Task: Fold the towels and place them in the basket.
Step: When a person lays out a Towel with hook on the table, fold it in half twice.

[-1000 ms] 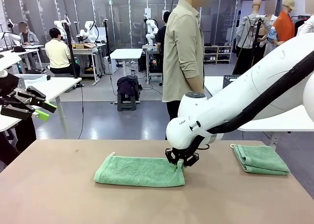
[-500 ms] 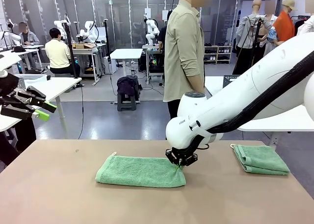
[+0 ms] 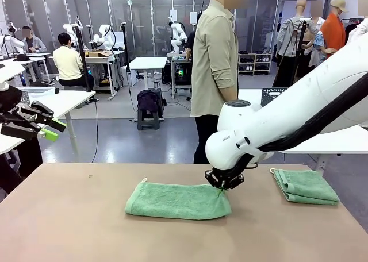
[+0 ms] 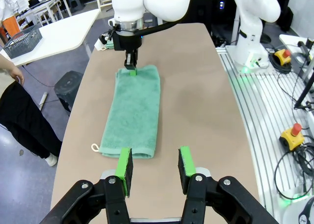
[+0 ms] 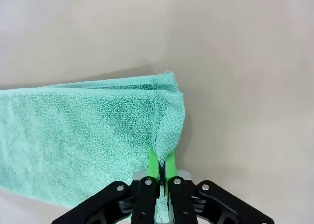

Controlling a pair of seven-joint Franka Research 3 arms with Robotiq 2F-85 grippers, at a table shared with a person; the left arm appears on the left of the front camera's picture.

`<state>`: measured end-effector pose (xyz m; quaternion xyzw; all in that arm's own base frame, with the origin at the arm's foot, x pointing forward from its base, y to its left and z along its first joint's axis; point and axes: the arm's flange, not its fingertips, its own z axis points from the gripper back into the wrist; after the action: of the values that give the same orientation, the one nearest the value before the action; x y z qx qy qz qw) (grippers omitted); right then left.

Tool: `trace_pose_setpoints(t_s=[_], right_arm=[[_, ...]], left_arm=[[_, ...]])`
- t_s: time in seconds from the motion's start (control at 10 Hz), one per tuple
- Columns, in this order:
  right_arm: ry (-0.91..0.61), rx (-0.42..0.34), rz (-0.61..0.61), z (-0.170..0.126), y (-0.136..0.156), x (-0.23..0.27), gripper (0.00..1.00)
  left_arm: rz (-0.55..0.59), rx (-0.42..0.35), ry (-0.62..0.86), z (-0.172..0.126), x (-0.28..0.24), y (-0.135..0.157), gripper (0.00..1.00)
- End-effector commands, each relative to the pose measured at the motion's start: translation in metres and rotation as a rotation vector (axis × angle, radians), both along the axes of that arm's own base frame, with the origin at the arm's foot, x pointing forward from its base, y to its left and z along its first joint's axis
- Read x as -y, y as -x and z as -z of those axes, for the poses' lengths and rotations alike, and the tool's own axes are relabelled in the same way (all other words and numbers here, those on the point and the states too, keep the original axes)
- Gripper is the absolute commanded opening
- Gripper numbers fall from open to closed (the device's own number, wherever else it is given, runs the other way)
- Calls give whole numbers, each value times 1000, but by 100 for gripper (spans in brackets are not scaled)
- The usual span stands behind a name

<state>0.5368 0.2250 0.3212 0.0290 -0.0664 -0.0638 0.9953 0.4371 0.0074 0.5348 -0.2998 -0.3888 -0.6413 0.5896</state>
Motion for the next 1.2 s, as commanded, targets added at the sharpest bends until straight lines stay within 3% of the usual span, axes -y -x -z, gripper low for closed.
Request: trace_pose_setpoints(t_s=[0.0, 0.6, 0.7, 0.9, 1.1], right_arm=[[30, 2, -10, -3, 6, 11, 0], [10, 1, 1, -2, 2, 6, 0], [16, 1, -3, -3, 2, 8, 6], [126, -1, -5, -29, 11, -8, 6], [205, -52, 2, -49, 4, -38, 6]], left_arm=[[0, 10, 11, -1, 1, 0, 50], [0, 10, 11, -1, 1, 0, 50], [0, 10, 11, -1, 1, 0, 50], [0, 10, 11, -1, 1, 0, 50], [0, 10, 11, -1, 1, 0, 50]])
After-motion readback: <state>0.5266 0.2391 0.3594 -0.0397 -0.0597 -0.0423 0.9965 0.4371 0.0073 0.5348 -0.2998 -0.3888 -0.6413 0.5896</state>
